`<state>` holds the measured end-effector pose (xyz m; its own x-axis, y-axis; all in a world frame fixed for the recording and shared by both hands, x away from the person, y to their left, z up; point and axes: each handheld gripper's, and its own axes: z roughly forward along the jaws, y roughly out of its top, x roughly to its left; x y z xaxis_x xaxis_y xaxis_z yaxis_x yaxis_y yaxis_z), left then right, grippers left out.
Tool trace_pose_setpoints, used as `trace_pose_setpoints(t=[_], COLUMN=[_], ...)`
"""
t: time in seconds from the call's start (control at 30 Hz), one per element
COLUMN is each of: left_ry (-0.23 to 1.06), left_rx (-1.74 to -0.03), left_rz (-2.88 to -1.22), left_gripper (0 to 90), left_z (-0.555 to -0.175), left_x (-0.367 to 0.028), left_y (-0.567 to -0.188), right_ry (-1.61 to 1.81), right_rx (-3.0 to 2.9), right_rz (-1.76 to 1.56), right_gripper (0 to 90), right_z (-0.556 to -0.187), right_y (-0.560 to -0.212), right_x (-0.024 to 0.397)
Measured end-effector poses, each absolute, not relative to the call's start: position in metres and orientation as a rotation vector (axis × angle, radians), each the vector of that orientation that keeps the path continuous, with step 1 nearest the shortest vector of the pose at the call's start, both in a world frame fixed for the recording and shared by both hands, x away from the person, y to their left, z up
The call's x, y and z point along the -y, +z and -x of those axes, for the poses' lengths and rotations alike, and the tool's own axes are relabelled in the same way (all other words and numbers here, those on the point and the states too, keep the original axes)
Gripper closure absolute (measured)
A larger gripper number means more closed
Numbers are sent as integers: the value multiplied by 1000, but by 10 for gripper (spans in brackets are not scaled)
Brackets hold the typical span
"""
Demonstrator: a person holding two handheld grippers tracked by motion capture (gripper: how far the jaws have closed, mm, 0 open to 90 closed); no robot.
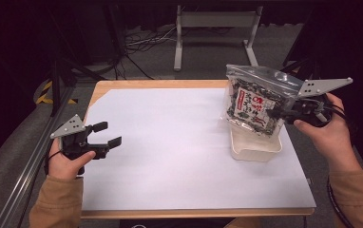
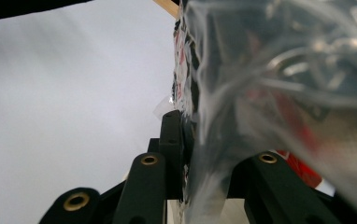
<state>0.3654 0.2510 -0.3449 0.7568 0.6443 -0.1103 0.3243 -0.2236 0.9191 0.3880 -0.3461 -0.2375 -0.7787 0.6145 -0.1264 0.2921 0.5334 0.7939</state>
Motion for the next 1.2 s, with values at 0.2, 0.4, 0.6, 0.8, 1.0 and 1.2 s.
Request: trace_pose_setpoints(t=[0.2, 0.4, 0.6, 0.8, 1.0, 1.2], left_ry=[348, 352, 347, 341, 341, 333], left_rx=[-759, -745, -756, -752, -754, -756], left_rz=[-1832, -1843, -1839, -1848, -1848, -1855], left_gripper=[186, 186, 186, 185, 185, 184], left_z=[-365, -365, -365, -365, -365, -367], left_x=[-250, -247, -248, -248, -247, -244], left_y=[-345, -345, -346, -347, -347, -349], right_ry=[1096, 1052, 1017, 969, 938, 969], right_rx=[-2368, -2345, -2357, -2345, -2357, -2361], right_rz=[-804, -873, -911, -960, -964, -1000], right_gripper=[744, 745, 746, 747, 748, 747], right_z=[-391, -391, -395, -396, -398, -402], right_y=[-249, -257, -267, -274, -284, -294], right_x=[353, 352, 349, 349, 347, 352])
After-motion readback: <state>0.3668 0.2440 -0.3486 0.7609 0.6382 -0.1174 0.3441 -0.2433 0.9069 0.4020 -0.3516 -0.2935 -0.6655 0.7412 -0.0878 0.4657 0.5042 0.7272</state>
